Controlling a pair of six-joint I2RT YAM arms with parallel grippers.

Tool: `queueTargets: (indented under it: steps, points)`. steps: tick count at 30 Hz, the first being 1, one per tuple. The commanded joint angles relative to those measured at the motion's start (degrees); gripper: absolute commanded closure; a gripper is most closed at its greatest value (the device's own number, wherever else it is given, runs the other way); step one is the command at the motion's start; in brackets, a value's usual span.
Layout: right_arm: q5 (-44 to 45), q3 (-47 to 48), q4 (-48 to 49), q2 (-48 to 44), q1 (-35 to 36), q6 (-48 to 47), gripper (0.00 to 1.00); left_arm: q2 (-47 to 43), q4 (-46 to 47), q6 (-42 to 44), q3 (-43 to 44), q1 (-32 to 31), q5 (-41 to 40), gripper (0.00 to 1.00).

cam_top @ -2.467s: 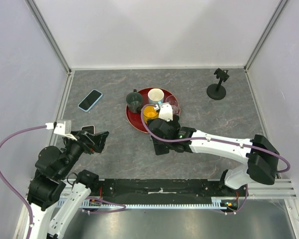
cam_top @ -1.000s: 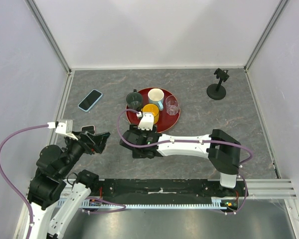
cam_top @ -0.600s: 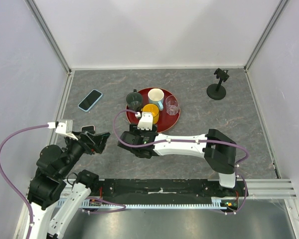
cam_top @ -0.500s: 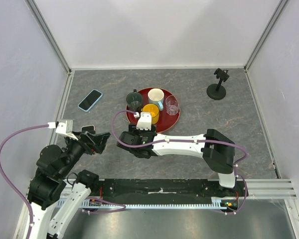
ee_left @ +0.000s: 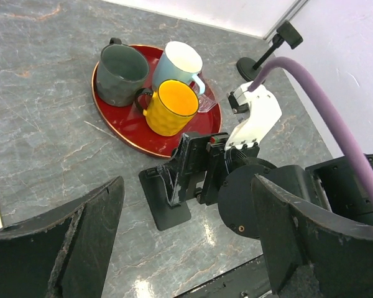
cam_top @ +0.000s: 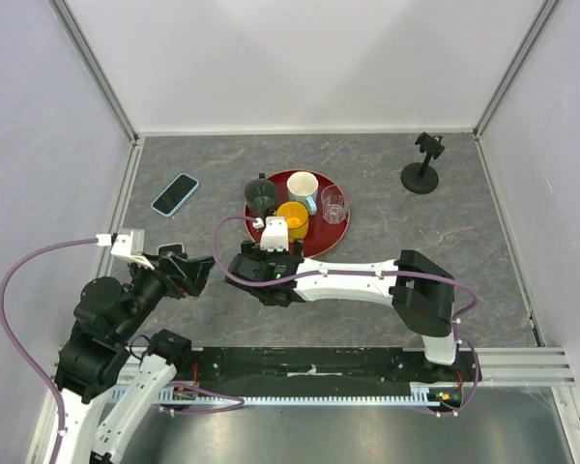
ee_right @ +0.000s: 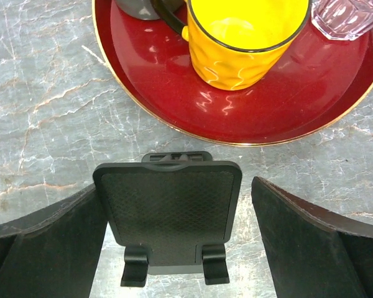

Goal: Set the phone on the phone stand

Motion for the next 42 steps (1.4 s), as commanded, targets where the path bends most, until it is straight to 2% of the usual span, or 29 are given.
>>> queueTargets:
  steps: [1,7,11,15,19,23,27,29,30,31,32,36,40,42]
  points:
    - [-2.49,1.51,2.81,-5.17,0.40,-6.08,0.02,2.61,-0.85,-2.15,0.93,-0.08,1.11,0.11]
    - [-9.78,-3.49,9.22,-14.05,0.48,-17.66,0.02,7.00,-2.34,-2.59,1.72,-0.08,-2.58,0.10]
    - [-15.31,-10.08,16.77,-21.95,0.48,-25.33,0.02,14.63,-4.79,-2.33,3.30,-0.08,-3.03,0.08]
    - [-20.07,-17.89,22.85,-32.13,0.48,-28.68,0.02,22.19,-7.79,-1.63,6.20,0.00,-7.42,0.06]
    - [-21.74,-23.18,23.12,-39.62,0.48,-31.14,0.02,27.04,-4.02,1.54,5.50,0.00,-2.14,0.04]
    - [-21.13,-28.54,23.91,-45.78,0.40,-33.42,0.02,31.17,-4.36,2.59,5.94,0.18,-9.77,0.01]
    - [-21.12,-33.45,25.22,-50.87,0.39,-34.30,0.02,35.65,-3.31,5.22,6.99,1.93,-11.38,0.00]
    - [-21.92,-35.30,25.23,-52.11,0.40,-34.92,0.02,40.13,-3.31,6.45,7.87,3.16,-6.13,0.00]
    - [-23.31,-35.66,25.05,-53.16,0.40,-35.36,0.02,42.06,-2.96,7.07,8.40,4.47,-1.75,0.00]
    - [-23.93,-35.84,24.62,-53.52,0.31,-35.62,0.02,43.82,-2.87,7.77,8.92,4.84,6.38,0.00]
    - [-24.90,-35.84,23.39,-54.04,0.39,-35.62,0.02,48.10,-3.30,8.21,9.62,5.01,8.21,0.00]
    - [-29.21,-36.90,21.72,-57.99,0.31,-35.45,0.02,55.51,-4.10,10.76,11.65,7.29,7.00,0.00]
    - [-30.09,-38.04,20.13,-62.57,0.40,-35.27,0.02,63.16,-5.24,12.61,15.77,10.90,0.42,0.00]
    - [-30.53,-38.04,18.20,-64.93,0.31,-35.27,0.02,66.14,-6.03,13.14,18.75,11.95,1.97,0.00]
